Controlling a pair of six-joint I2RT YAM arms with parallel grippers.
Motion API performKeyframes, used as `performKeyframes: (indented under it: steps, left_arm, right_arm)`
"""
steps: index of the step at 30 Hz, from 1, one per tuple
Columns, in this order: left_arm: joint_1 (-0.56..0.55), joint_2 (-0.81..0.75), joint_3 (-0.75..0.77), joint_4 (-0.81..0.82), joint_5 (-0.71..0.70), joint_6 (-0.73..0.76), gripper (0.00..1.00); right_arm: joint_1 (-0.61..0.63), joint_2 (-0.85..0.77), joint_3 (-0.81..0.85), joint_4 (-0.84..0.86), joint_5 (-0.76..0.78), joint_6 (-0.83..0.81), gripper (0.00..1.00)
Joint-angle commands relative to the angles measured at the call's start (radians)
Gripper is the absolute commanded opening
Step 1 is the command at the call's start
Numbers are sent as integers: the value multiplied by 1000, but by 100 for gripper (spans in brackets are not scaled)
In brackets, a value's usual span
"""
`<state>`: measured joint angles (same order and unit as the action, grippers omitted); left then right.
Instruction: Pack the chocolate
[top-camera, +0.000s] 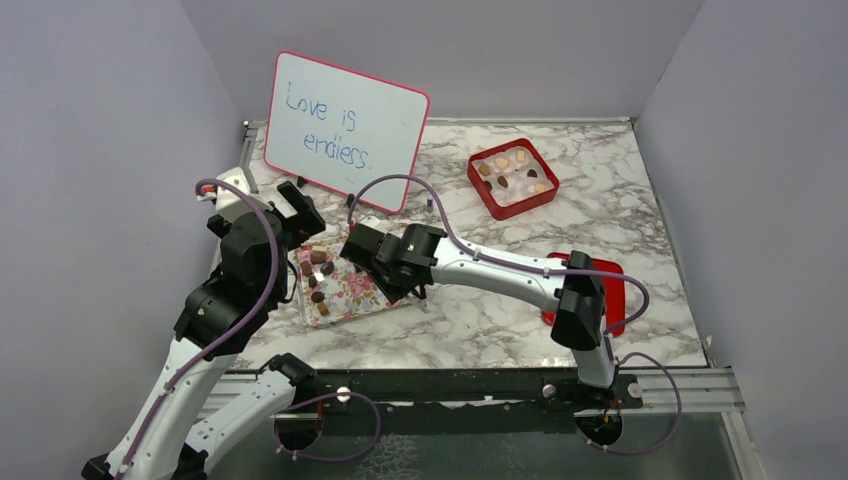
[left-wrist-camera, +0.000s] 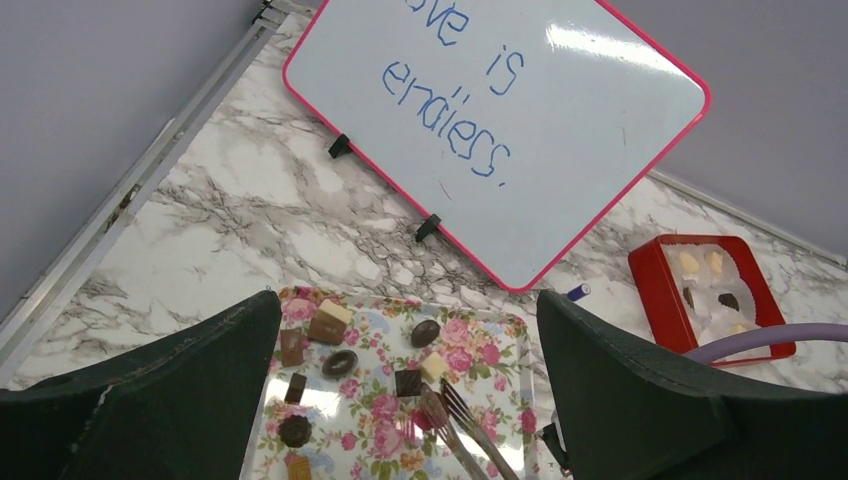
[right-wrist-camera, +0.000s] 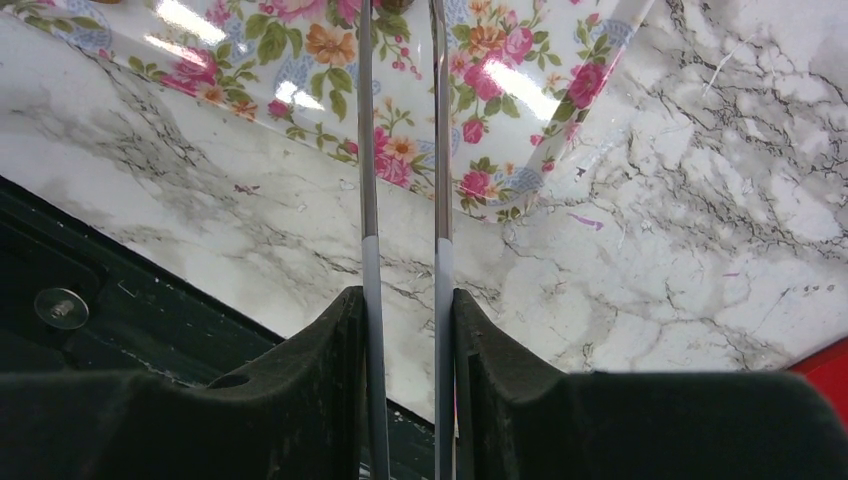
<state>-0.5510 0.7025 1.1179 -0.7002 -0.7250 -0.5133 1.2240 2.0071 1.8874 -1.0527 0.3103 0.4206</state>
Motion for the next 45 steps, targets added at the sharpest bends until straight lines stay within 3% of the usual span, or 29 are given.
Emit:
performKeyframes:
  steps: [1,18,25,36,45]
  left_arm:
    - [3,-9,-9,-4,31,-15,99]
    - [3,46,-12,-2,187,-20,99]
    - [3,110,-10,7,275,-4,99]
    - [3,127,-15,24,277,-9,99]
    - [3,115,-26,25,274,-14,99]
  right_arm:
    - [4,-61,11,-10,44,29,26]
    - [-159,-157,13,-44,40,42,27]
    - [-303,-230,-12,-96,54,46,27]
    - [-579,-327,-98,-114,54,-4,27]
    - [-760,-334,-113,-54,-59,-40,27]
